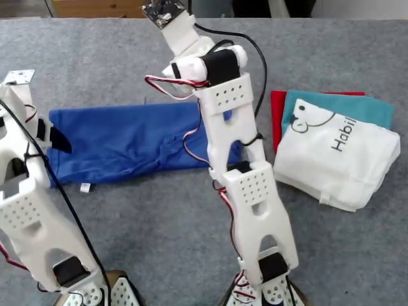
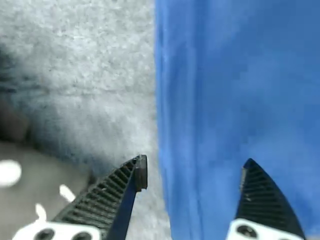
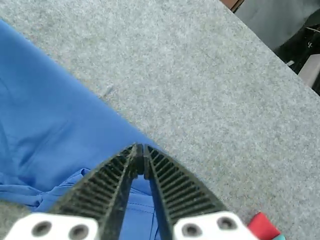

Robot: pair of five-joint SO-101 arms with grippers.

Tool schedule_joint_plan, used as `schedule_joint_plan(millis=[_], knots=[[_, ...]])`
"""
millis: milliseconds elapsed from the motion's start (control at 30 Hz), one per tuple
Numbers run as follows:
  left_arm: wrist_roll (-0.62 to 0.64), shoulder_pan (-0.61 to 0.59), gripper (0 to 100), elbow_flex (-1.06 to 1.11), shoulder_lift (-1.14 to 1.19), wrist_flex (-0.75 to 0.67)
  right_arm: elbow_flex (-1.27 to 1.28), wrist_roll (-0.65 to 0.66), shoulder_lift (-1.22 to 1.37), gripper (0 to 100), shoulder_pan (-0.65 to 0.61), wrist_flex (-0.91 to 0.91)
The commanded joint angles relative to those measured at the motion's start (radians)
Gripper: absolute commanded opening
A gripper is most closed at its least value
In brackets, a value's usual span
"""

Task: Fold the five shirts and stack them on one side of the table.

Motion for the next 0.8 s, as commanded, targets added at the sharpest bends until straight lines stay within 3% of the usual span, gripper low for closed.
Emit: schedule_joint_plan(millis=[0, 200, 500, 767], knots=[[-0.009, -0.024, 31, -0.137, 0.063, 0.009, -0.005, -0.005, -0.051, 1.3, -0.011, 0.005], [-0.009, -0.012, 29, -0.194, 0.206, 0.008, -0.005, -0.005, -0.05, 1.3, -0.011, 0.005], [-0.011, 0.008, 3, -0.243, 0.239, 0.015, -0.005, -0.005, -0.05, 1.3, -0.011, 0.005], [-0.008, 0.004, 3, -0.444, 0.239, 0.157, -0.013, -0.005, -0.053, 1.3, 0.003, 0.005]])
